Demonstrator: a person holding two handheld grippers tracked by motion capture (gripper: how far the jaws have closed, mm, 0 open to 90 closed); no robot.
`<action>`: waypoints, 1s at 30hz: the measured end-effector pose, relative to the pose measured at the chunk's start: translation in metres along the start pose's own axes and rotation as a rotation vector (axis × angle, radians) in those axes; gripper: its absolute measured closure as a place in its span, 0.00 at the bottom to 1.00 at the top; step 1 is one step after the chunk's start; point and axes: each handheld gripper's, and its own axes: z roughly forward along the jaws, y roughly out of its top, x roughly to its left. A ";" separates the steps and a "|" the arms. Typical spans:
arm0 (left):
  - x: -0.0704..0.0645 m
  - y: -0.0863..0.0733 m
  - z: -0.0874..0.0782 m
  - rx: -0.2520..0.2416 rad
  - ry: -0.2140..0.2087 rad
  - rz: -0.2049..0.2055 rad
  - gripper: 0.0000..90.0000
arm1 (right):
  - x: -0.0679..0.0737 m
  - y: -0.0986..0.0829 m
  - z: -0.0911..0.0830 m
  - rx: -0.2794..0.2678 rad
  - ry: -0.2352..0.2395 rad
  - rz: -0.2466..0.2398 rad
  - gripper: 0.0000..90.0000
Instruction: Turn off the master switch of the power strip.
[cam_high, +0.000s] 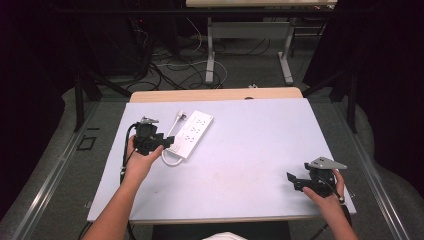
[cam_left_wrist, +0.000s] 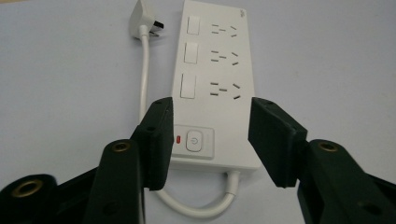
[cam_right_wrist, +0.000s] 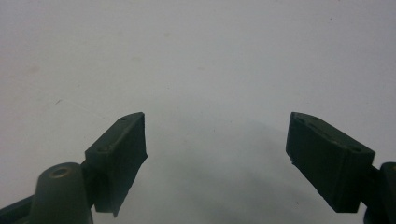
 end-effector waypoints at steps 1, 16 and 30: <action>0.000 0.001 0.001 0.003 0.003 -0.005 0.61 | 0.000 0.000 0.000 0.001 0.000 0.000 0.22; -0.001 0.006 0.019 0.031 0.006 -0.047 0.86 | -0.002 -0.001 0.002 0.003 0.004 0.001 0.21; 0.008 0.001 0.036 0.079 0.013 -0.081 1.00 | -0.002 -0.002 0.002 0.009 0.013 0.007 0.21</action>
